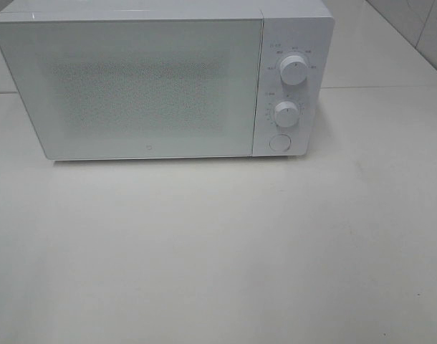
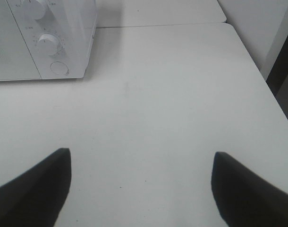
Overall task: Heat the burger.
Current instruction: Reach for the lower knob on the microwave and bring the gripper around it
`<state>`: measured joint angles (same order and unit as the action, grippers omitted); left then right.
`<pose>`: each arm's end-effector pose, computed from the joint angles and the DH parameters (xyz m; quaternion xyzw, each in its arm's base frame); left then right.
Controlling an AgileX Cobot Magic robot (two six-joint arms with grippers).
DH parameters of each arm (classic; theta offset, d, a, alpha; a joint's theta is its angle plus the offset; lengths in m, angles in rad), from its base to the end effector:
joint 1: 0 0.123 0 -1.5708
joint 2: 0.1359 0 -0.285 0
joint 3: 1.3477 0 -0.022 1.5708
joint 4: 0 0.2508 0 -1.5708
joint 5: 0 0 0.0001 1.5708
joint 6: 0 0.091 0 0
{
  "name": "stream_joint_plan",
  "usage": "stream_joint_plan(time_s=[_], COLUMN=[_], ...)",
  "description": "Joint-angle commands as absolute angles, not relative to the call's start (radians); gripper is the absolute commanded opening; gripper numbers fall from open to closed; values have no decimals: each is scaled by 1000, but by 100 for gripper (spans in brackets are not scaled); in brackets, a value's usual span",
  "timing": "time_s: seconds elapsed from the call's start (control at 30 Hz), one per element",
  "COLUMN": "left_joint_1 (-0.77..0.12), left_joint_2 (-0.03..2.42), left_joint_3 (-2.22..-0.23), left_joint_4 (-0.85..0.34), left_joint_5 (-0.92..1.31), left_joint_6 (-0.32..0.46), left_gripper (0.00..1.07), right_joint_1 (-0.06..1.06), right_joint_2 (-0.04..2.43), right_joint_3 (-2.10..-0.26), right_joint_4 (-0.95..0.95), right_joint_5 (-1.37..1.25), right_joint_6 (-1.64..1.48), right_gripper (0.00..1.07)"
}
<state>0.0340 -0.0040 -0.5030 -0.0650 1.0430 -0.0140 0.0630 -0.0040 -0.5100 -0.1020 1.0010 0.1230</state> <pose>-0.0050 -0.0053 0.2797 -0.0192 0.8461 -0.0272 0.5320 -0.0041 -0.0081 0.2853 0.0258 0.8320 0.0005 0.5542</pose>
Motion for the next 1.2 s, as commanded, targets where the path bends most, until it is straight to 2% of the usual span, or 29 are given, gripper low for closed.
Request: stream_joint_plan(time_s=[0.03, 1.2], left_joint_1=[38, 38], left_joint_2=[-29, -25], left_joint_3=[-500, -500], left_joint_4=[-73, -73], left_joint_5=[1032, 1032], left_joint_6=[-12, -12], left_gripper=[100, 100], right_joint_1=[57, 58], right_joint_2=[-23, -11], right_joint_3=[-510, -521], right_joint_4=[-100, -103], right_joint_5=[995, 985], right_joint_6=[111, 124], right_gripper=[76, 76])
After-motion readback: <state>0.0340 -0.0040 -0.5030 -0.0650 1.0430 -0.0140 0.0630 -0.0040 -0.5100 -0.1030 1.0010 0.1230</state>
